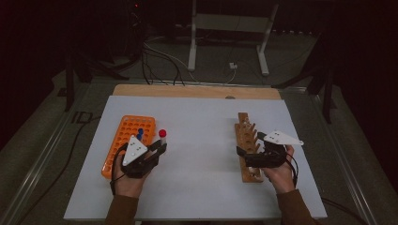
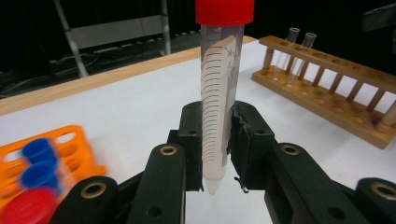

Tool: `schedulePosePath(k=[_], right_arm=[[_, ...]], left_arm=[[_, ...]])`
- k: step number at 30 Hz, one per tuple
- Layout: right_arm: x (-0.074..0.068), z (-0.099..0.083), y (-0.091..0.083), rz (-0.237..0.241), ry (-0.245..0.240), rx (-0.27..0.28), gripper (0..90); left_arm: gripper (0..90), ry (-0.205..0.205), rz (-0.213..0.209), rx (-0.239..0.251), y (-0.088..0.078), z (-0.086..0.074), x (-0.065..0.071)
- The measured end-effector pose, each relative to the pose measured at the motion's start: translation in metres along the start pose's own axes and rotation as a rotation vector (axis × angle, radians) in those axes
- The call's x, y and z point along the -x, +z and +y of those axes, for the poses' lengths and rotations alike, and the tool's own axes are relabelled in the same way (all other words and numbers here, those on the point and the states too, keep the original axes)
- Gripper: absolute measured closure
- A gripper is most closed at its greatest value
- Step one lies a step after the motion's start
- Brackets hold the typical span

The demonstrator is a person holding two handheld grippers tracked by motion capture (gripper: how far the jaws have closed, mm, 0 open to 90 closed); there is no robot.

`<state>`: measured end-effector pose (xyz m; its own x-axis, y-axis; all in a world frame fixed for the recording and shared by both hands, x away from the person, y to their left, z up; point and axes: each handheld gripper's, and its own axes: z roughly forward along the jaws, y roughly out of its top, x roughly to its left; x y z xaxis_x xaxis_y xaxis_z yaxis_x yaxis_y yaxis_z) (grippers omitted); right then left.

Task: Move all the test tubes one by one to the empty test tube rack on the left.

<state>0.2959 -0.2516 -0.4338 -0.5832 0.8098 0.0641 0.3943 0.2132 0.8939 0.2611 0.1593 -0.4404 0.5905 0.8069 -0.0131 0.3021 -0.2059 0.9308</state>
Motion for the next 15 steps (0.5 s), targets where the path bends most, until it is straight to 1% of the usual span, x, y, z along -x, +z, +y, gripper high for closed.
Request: schedulePosePath(k=[6,15], right_arm=[[0.0,0.0,-0.001,-0.002,0.002,0.004,0.3],[0.001,0.0,-0.002,-0.005,0.005,0.004,0.3]], left_arm=[[75.3,-0.018,0.032,0.003,-0.015,-0.007,-0.013],[75.2,-0.009,0.075,-0.016,-0.026,-0.019,-0.023]])
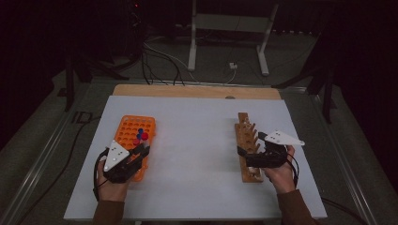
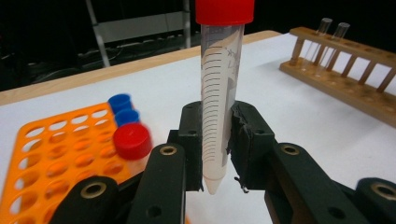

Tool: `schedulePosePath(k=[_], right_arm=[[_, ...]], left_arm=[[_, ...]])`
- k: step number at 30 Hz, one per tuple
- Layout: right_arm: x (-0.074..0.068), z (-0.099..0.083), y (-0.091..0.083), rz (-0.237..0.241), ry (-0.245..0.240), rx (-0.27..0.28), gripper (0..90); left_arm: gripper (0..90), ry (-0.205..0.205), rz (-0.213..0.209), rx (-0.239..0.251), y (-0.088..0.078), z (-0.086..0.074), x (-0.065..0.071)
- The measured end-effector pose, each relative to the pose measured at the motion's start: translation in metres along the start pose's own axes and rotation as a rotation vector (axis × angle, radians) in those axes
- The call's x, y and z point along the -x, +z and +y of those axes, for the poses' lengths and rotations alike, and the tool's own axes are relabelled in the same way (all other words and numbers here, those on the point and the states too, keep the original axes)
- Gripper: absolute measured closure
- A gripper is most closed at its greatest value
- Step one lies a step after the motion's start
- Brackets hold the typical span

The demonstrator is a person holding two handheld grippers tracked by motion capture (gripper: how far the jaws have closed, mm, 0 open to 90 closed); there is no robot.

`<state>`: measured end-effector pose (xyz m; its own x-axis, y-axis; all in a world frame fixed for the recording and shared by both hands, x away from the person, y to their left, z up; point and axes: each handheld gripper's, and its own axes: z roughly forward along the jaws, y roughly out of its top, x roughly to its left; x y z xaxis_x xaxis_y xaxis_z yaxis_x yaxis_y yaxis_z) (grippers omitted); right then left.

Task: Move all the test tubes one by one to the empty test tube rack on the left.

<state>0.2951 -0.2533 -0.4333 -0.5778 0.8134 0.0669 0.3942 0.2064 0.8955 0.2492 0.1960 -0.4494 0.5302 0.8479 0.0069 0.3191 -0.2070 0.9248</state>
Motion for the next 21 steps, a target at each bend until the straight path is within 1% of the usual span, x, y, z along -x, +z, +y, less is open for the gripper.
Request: schedulePosePath(k=[2,4,6,12,21], right_arm=[[0.0,0.0,-0.001,-0.001,-0.001,0.003,0.3],[0.001,0.0,-0.001,-0.002,0.003,0.003,0.3],[0.002,0.0,-0.001,-0.002,0.004,0.005,0.3],[0.0,0.0,-0.001,-0.001,0.001,0.007,0.3],[0.001,0.0,-0.003,-0.002,0.004,0.01,0.3]], left_arm=[[75.3,0.004,0.013,-0.009,-0.002,-0.004,-0.003],[75.2,-0.006,0.024,-0.013,-0.004,-0.007,-0.006],[75.3,-0.006,0.037,-0.019,-0.005,-0.01,-0.009],[75.2,-0.014,0.059,-0.025,-0.003,-0.015,-0.015],[75.2,-0.006,0.067,-0.1,0.002,-0.026,-0.018]])
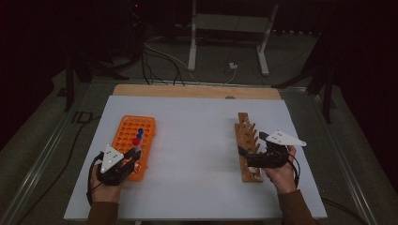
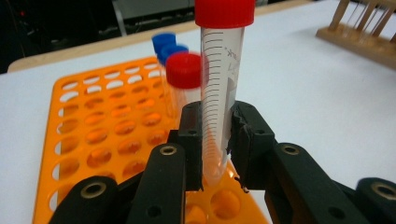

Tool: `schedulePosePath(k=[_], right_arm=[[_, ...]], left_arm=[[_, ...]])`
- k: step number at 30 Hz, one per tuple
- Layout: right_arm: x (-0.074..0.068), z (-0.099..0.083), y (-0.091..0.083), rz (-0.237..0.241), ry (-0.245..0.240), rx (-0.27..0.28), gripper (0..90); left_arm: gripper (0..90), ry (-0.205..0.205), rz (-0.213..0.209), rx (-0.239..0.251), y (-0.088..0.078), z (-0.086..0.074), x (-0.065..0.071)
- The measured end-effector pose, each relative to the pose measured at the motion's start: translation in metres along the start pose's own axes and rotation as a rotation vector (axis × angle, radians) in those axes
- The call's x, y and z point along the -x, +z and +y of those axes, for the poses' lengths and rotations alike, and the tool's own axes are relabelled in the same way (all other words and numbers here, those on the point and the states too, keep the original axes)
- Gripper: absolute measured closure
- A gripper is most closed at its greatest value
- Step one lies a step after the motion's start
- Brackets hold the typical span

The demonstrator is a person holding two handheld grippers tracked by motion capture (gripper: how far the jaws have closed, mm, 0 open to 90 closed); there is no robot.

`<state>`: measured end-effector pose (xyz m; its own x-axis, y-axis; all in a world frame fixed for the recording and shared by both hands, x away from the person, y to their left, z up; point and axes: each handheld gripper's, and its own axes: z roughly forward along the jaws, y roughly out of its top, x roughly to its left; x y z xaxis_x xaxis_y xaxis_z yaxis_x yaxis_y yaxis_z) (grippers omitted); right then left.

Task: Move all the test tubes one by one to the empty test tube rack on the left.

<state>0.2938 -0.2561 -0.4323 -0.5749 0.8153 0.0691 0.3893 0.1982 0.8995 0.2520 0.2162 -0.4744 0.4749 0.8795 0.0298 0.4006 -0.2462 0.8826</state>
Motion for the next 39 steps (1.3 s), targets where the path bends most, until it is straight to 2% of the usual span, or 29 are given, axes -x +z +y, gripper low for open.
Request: schedulePosePath(k=[4,13,19,24,26,29,39], right_arm=[[0.0,0.0,0.0,0.001,0.0,-0.001,0.3],[0.0,0.0,0.0,0.002,-0.003,-0.001,0.3],[0.001,0.0,-0.001,0.002,-0.003,0.0,0.3],[0.001,0.0,0.0,0.002,-0.005,0.0,0.4],[0.001,0.0,-0.001,0.001,-0.007,0.0,0.3],[0.002,0.001,-0.001,-0.001,-0.007,-0.001,0.4],[0.01,0.001,-0.001,-0.01,-0.013,-0.017,0.4]], left_arm=[[75.2,-0.011,0.001,-0.031,0.002,-0.004,-0.002],[75.2,0.022,0.009,-0.111,0.009,-0.009,0.001],[75.2,0.027,0.016,-0.135,0.012,-0.01,0.002],[75.1,0.015,0.01,-0.138,0.011,-0.01,0.001],[74.2,-0.001,0.005,-0.13,0.011,-0.01,0.0],[65.9,-0.035,0.001,-0.096,0.006,-0.007,0.0],[44.2,-0.1,-0.004,0.02,-0.01,0.005,0.002]])
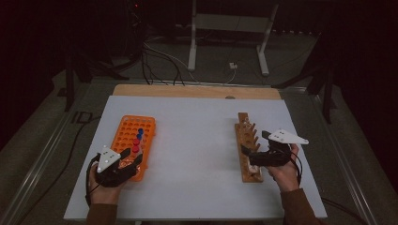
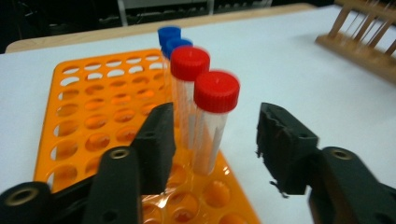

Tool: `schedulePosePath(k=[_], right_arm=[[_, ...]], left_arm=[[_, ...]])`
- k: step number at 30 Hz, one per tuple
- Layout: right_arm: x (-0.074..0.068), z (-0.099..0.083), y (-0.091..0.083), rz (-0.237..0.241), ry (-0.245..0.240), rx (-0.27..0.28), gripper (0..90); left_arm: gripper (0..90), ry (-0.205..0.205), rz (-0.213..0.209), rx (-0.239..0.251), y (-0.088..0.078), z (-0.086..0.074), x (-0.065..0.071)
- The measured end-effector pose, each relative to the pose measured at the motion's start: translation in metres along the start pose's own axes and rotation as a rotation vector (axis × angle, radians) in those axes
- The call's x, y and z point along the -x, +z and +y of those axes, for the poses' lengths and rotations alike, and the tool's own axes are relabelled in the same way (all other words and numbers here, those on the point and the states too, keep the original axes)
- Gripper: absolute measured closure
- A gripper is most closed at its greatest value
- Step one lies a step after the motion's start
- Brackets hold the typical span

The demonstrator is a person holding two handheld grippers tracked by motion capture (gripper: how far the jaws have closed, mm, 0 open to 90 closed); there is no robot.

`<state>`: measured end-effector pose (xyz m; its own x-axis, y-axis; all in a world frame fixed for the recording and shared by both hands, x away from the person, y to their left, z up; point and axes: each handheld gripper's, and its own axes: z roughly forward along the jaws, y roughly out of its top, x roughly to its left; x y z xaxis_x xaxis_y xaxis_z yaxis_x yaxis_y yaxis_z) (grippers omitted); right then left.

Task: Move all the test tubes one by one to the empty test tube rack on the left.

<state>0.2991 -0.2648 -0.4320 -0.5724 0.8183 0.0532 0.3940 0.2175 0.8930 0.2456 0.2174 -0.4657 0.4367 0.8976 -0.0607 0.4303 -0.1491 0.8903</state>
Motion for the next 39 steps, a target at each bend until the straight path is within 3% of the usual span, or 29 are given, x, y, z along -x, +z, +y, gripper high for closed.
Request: schedulePosePath(k=[10,17,22,32,39], right_arm=[[0.017,0.005,0.01,-0.045,0.005,-0.04,4.9],[0.024,0.01,0.027,-0.063,0.006,-0.072,11.2],[0.03,0.01,0.041,-0.079,0.002,-0.104,23.5],[0.038,0.008,0.059,-0.127,-0.003,-0.119,62.7],[0.039,0.008,0.065,-0.127,-0.023,-0.136,73.7]], left_arm=[[17.8,-0.009,-0.011,0.065,-0.003,0.024,0.012],[11.1,-0.007,-0.041,0.071,0.007,0.035,0.023],[1.1,0.002,-0.044,0.075,0.011,0.04,0.03],[0.3,0.015,-0.081,0.081,0.016,0.046,0.037],[0.3,0.008,-0.088,0.085,0.017,0.047,0.038]])
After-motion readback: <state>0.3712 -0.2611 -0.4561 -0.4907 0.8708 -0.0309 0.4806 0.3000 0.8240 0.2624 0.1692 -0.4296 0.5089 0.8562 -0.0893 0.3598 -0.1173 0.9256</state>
